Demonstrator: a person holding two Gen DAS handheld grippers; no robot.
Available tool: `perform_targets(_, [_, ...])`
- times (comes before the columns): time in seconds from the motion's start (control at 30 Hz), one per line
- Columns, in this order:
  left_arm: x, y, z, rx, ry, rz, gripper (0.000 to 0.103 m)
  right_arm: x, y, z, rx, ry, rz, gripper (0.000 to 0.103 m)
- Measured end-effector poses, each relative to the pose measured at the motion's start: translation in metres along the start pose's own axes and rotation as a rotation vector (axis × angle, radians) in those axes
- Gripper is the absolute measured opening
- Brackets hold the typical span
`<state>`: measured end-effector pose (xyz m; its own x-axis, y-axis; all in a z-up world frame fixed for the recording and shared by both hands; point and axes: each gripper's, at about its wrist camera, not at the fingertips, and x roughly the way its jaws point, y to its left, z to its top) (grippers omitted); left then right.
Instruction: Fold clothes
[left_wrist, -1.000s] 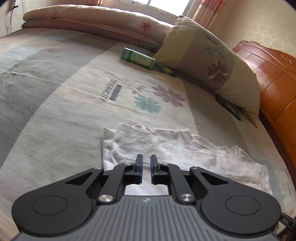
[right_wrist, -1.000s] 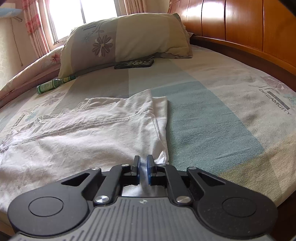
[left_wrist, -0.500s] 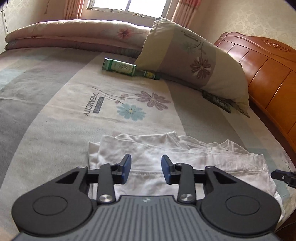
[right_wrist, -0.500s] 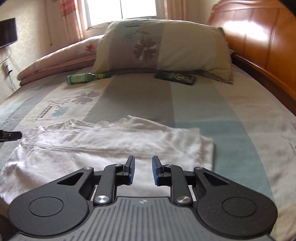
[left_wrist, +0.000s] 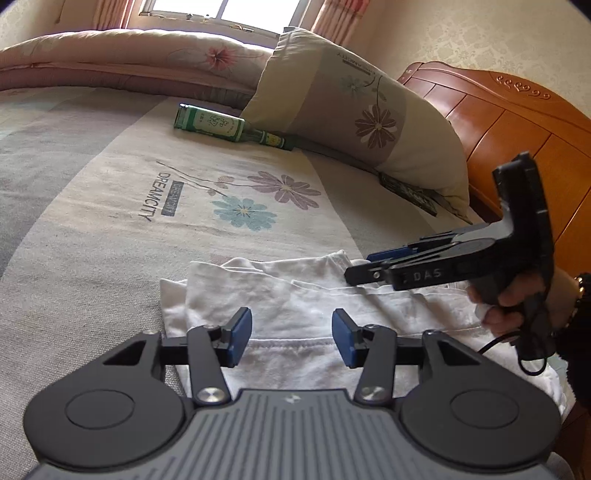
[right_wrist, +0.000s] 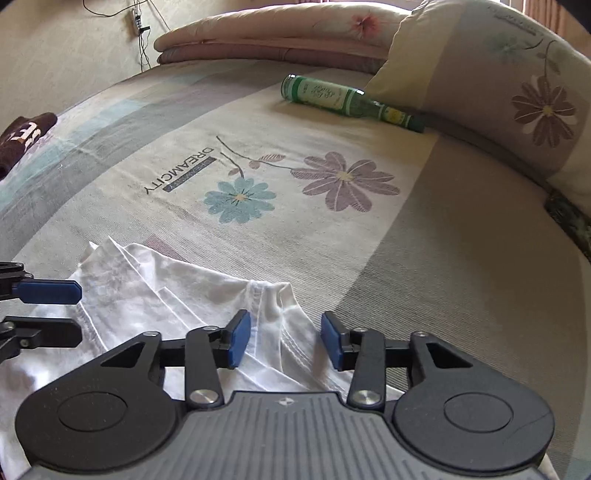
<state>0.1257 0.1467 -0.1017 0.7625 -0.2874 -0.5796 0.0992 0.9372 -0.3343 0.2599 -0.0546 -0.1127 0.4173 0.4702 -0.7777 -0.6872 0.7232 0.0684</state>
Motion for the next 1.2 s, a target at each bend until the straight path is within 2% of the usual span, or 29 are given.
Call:
perform_targets(0.03, [0.000, 0.001, 0.001, -0.007, 0.000, 0.008, 0.050, 0.002, 0.004, -0.001, -0.019, -0.008, -0.005, 0.055])
perform_targets(0.07, [0.000, 0.001, 0.001, -0.007, -0.001, 0.011, 0.051, 0.003, 0.012, -0.002, -0.061, -0.007, -0.021, 0.043])
perform_targets(0.1, [-0.001, 0.001, 0.002, -0.005, -0.003, 0.005, 0.051, 0.003, 0.020, -0.002, -0.109, -0.008, -0.044, 0.021])
perform_targets(0.2, [-0.001, 0.000, 0.001, -0.004, -0.008, -0.021, 0.052, 0.003, 0.033, 0.000, -0.198, -0.031, -0.162, 0.004])
perform_targets(0.27, [0.000, -0.002, 0.001, 0.002, -0.006, -0.017, 0.052, 0.011, 0.029, 0.004, -0.196, -0.031, -0.236, 0.004])
perform_targets(0.37, [0.003, -0.002, 0.000, 0.004, -0.007, 0.009, 0.052, 0.011, 0.012, 0.011, -0.085, -0.039, -0.223, 0.003])
perform_targets(0.43, [0.005, -0.004, -0.001, 0.012, -0.003, 0.010, 0.052, -0.010, 0.012, 0.010, -0.045, -0.077, -0.185, 0.004])
perform_targets(0.53, [0.007, -0.009, -0.004, 0.031, 0.006, 0.005, 0.052, -0.048, 0.021, 0.000, -0.027, -0.126, -0.175, 0.011])
perform_targets(0.67, [0.011, -0.015, -0.007, 0.056, 0.017, -0.001, 0.050, -0.101, 0.034, -0.038, 0.061, -0.139, -0.172, 0.011])
perform_targets(0.73, [0.012, -0.018, -0.009, 0.069, 0.023, -0.004, 0.037, -0.121, 0.040, -0.064, 0.131, -0.144, -0.177, 0.011])
perform_targets(0.77, [0.013, -0.020, -0.010, 0.075, 0.026, -0.005, 0.027, -0.129, 0.045, -0.076, 0.163, -0.148, -0.188, 0.011])
perform_targets(0.8, [0.013, -0.020, -0.011, 0.074, 0.027, -0.001, 0.024, -0.137, 0.049, -0.089, 0.197, -0.149, -0.197, 0.011])
perform_targets(0.87, [0.010, -0.019, -0.011, 0.054, 0.033, -0.004, 0.023, -0.146, 0.057, -0.109, 0.238, -0.146, -0.195, 0.011])
perform_targets(1.03, [-0.003, -0.014, -0.026, -0.010, 0.060, -0.008, 0.024, -0.160, 0.071, -0.133, 0.185, -0.121, -0.219, 0.012])
perform_targets(1.13, [-0.018, -0.001, -0.044, -0.046, 0.053, 0.037, 0.019, -0.169, 0.063, -0.136, 0.226, -0.152, -0.205, 0.016])
perform_targets(1.2, [-0.029, 0.005, -0.044, -0.086, 0.066, 0.075, 0.010, -0.172, 0.060, -0.138, 0.231, -0.162, -0.209, 0.019])
